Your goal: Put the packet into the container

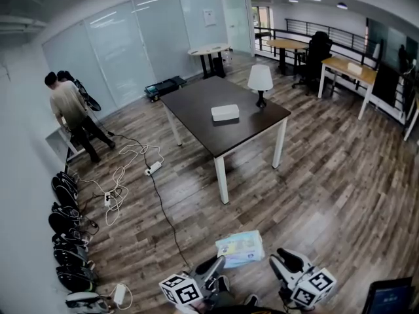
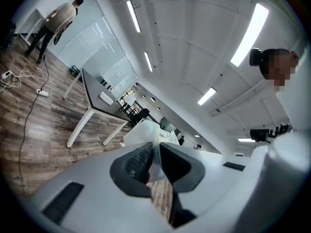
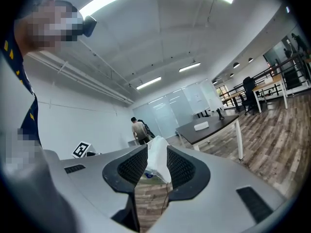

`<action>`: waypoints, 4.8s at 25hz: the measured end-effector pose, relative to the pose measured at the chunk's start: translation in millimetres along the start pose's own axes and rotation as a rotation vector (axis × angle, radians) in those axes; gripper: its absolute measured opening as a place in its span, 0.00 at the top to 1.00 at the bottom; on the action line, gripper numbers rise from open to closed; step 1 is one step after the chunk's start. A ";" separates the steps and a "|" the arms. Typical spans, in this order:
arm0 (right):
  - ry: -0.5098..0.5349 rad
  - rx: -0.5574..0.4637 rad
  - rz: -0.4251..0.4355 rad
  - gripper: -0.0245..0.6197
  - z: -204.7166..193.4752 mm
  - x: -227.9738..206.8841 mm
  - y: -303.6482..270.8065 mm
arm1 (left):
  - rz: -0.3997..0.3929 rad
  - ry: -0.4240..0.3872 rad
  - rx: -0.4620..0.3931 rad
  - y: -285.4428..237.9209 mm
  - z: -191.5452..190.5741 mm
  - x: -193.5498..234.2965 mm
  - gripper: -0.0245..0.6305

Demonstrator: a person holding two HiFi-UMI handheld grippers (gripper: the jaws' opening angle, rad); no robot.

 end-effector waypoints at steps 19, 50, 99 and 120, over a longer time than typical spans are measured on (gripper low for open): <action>-0.056 0.019 -0.097 0.79 25.4 -23.7 -138.6 | -0.031 0.002 0.039 -58.4 90.2 106.8 0.90; -0.056 0.106 -0.067 0.79 71.8 -71.0 -355.8 | -0.026 -0.010 0.058 -152.6 204.0 246.5 0.90; -0.124 0.196 -0.183 0.81 200.7 -281.2 -661.2 | -0.079 0.004 0.141 -439.6 379.6 490.5 0.89; -0.097 0.304 0.015 0.81 240.8 -341.5 -794.7 | 0.120 -0.044 0.018 -497.6 438.6 559.9 0.89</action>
Point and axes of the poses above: the fingertips, and each gripper's own axes: y backward along the fingers, x to its left, z out of its top, the point moved 7 cm from there along y, backward along the fingers, and after that the axes turned 15 degrees about -z, right-handed, at the moved point
